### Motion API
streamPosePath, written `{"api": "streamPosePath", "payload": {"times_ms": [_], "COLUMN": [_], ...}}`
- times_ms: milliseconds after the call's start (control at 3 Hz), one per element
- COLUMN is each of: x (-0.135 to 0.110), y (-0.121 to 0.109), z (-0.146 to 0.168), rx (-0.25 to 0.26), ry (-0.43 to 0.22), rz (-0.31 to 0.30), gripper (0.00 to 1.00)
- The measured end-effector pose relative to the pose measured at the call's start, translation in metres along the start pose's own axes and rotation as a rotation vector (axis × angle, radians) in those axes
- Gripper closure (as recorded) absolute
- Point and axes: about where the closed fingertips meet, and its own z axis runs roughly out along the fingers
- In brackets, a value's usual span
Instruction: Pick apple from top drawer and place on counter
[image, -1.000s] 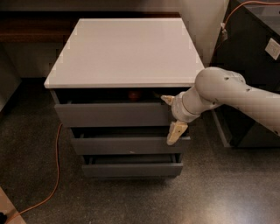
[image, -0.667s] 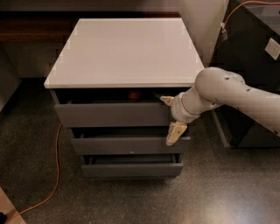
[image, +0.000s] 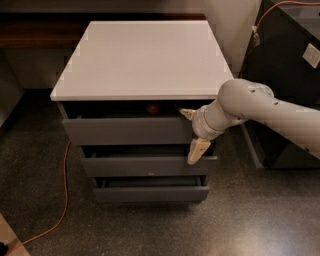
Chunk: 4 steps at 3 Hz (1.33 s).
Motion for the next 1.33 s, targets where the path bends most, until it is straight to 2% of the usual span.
{"api": "streamPosePath", "payload": {"times_ms": [333,667,1333], "x": [0.01,0.021,0.026], "y": [-0.013,-0.021,-0.013], "z": [0.012,0.028,0.05], "rx": [0.023,0.023,-0.011], "ry": [0.01,0.017,0.003], "rz": [-0.017,-0.012,0.044], "gripper": [0.0,0.0,0.47]}}
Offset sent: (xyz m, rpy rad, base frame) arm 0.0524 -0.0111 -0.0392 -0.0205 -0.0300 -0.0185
